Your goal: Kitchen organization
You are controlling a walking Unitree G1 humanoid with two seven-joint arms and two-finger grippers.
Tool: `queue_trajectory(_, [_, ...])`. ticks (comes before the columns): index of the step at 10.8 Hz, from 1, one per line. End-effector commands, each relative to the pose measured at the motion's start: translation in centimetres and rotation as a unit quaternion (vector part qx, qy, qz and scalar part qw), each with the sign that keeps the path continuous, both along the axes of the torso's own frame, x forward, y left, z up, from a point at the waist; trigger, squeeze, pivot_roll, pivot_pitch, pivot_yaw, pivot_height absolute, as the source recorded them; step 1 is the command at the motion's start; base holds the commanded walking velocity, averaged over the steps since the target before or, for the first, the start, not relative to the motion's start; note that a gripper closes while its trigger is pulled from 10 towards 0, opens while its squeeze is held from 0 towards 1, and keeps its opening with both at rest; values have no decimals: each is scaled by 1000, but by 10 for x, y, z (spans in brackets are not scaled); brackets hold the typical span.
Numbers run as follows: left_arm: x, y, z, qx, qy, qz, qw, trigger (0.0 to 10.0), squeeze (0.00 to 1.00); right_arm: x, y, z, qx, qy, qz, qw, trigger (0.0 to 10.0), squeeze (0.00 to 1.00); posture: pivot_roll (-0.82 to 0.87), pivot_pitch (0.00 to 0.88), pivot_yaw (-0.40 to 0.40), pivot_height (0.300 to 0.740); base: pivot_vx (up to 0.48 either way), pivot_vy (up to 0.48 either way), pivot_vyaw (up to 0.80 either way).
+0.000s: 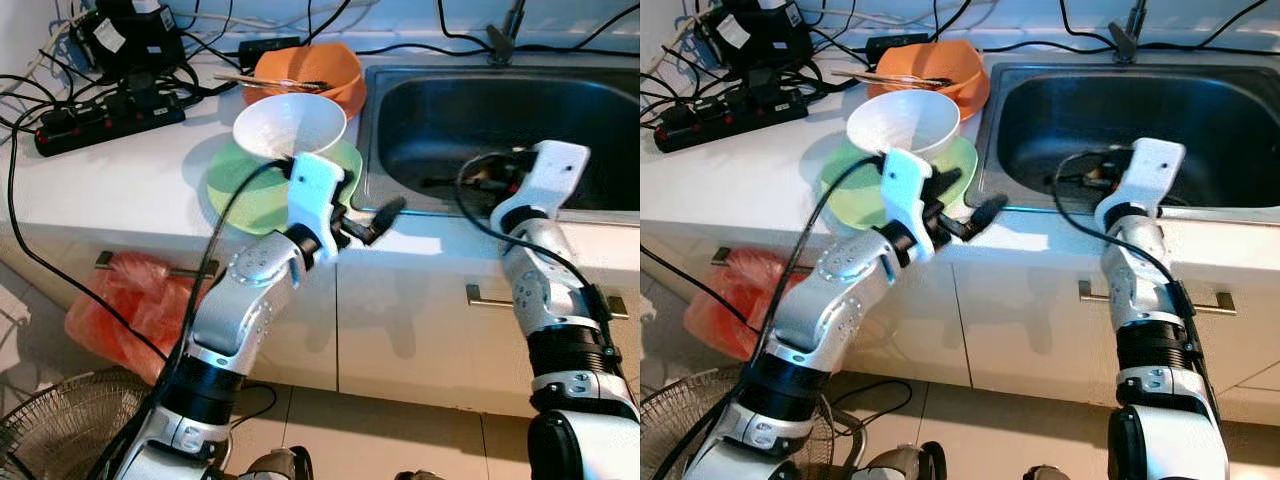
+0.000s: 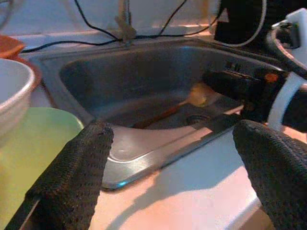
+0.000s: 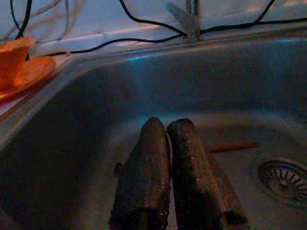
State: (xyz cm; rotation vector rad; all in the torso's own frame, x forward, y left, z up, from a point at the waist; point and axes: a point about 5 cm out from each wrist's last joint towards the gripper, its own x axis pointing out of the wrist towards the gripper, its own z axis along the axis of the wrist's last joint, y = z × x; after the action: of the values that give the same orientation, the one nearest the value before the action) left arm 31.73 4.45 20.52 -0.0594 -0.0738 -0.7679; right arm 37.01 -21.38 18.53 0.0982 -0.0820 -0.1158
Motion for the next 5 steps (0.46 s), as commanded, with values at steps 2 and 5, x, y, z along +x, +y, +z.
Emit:
queue_trajectory(2, [-4, 0, 0, 4, -1, -8, 1000, 10000, 780, 0, 5, -13, -3, 25, 10, 1000, 10000, 1000, -1, 103, 87, 740, 0, 0, 0])
queue_trajectory(5, [-4, -1, -1, 1, 4, -9, 1000, 10000, 749, 0, 5, -14, 4, 27, 12, 1000, 10000, 1000, -3, 105, 87, 740, 0, 0, 0])
